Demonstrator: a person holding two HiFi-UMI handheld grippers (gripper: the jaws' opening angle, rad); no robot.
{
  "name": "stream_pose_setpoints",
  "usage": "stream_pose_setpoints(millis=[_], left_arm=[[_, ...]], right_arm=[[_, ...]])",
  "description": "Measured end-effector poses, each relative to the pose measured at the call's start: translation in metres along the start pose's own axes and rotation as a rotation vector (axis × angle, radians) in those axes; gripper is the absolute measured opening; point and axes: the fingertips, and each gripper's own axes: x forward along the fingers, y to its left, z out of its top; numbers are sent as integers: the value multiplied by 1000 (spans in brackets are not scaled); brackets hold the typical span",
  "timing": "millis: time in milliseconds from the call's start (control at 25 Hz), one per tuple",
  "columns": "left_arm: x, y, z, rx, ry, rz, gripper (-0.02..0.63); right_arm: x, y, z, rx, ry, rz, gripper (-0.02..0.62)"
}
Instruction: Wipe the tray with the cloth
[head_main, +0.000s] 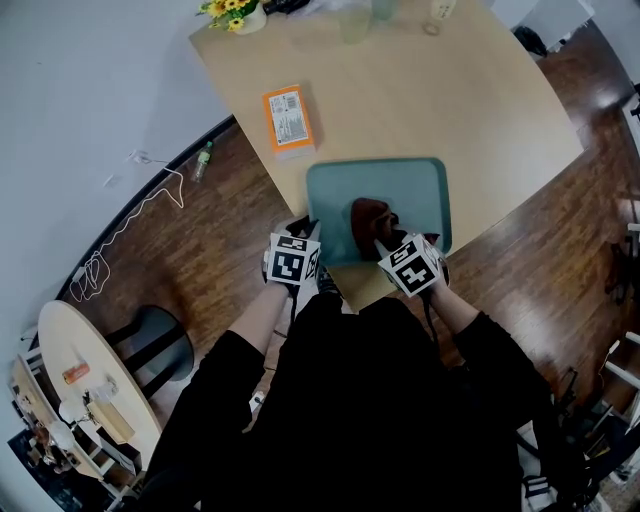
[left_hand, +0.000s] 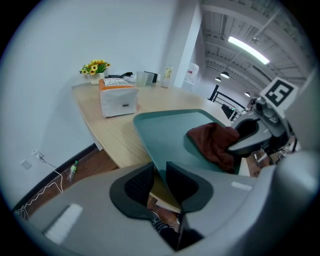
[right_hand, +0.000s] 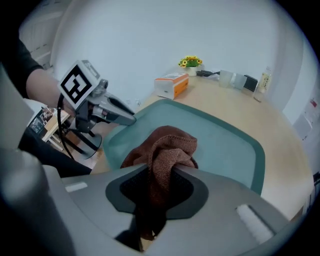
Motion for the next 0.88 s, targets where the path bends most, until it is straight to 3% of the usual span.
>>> stream_pose_setpoints(millis=[440, 720, 880], left_arm=[[0, -1, 3, 3, -1, -18, 61], [-1, 0, 2, -18, -7, -31, 61], [0, 0, 1, -20, -9, -28, 63]], right_arm=[[42, -97, 98, 200, -29, -50, 77], [47, -97, 113, 203, -24, -69, 77], [39, -72, 107, 155, -34, -38, 77]])
